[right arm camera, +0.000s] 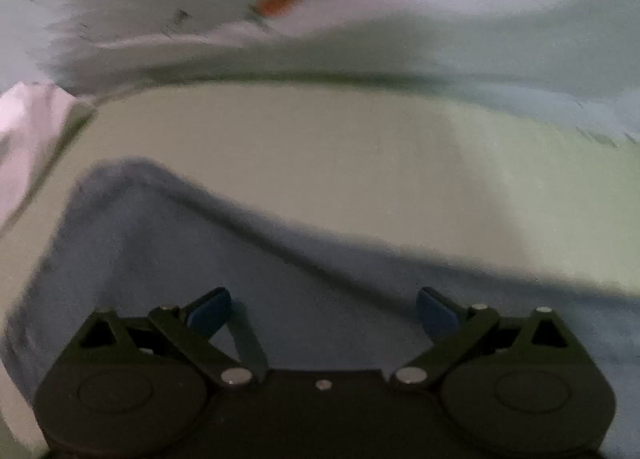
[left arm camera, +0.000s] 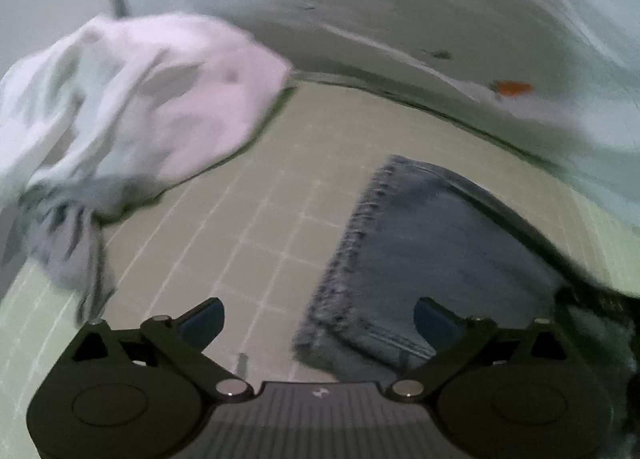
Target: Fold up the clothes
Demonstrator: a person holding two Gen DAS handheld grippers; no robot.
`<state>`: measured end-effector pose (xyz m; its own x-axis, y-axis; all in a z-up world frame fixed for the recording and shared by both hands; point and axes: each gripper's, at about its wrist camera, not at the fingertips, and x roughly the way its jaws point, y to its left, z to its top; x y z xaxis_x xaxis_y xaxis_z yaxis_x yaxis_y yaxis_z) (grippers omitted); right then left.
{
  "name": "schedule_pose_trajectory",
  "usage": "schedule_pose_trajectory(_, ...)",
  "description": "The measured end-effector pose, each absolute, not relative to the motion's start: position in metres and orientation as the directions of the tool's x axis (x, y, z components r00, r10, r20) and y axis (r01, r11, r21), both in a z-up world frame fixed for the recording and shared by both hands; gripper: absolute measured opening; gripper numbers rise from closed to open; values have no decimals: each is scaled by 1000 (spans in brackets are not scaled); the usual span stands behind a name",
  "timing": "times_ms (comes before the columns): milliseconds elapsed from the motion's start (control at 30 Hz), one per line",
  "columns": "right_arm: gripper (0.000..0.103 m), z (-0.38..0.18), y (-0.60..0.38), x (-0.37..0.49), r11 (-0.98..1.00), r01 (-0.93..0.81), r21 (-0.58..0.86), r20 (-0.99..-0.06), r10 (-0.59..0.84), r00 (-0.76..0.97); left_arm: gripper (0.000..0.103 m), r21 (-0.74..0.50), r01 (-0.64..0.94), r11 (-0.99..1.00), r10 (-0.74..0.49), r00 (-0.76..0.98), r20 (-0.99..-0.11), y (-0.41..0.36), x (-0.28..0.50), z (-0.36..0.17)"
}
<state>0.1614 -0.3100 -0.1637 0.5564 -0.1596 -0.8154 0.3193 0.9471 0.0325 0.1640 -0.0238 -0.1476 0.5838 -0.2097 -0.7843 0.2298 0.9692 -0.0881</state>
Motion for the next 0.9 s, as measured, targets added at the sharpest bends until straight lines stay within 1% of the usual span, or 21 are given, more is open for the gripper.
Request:
schedule_pose_trajectory(33,101,-166,-315,148,939,342,31,-823,-170,542,88,-58,272,961,-212,582,-785,-33,164,-150)
schedule_pose_trajectory(67,101,-167,-320,136,930,365,31,-830,-180,529,85,-34,298,954,-209,581,-787,-40,165,-152)
schedule_pose_trajectory(133,101,-169,-330,111,911,412,31,-842,-199,501,70,14,344,939,-198,574,-795,-55,165,-160)
schedule_pose_trajectory(200,101,-170,-339,90,890,455,28,-852,-217,477,63,61,368,928,-166,554,-816,-67,167,-170)
schedule_pose_trajectory(300,101,-169,-347,74,866,500,21,-855,-244,458,63,101,364,926,-126,550,-825,-75,166,-182)
schedule_pose_trajectory(400,101,-169,-349,69,859,511,13,-858,-253,448,56,102,364,926,-130,559,-819,-78,165,-186)
schedule_pose_trajectory(500,101,-169,-352,63,853,522,6,-861,-262,437,23,118,358,926,-121,579,-806,-76,166,-187)
schedule_pose_trajectory(633,101,-167,-353,56,847,531,0,-861,-270,432,22,76,351,933,-158,591,-791,-67,166,-178)
schedule_pose_trajectory(700,101,-165,-353,54,844,537,4,-859,-272,434,22,71,340,938,-165,617,-769,-64,162,-167)
schedule_pose_trajectory(900,101,-152,-359,33,829,558,30,-849,-274,452,22,23,308,951,-206,688,-696,-45,141,-113)
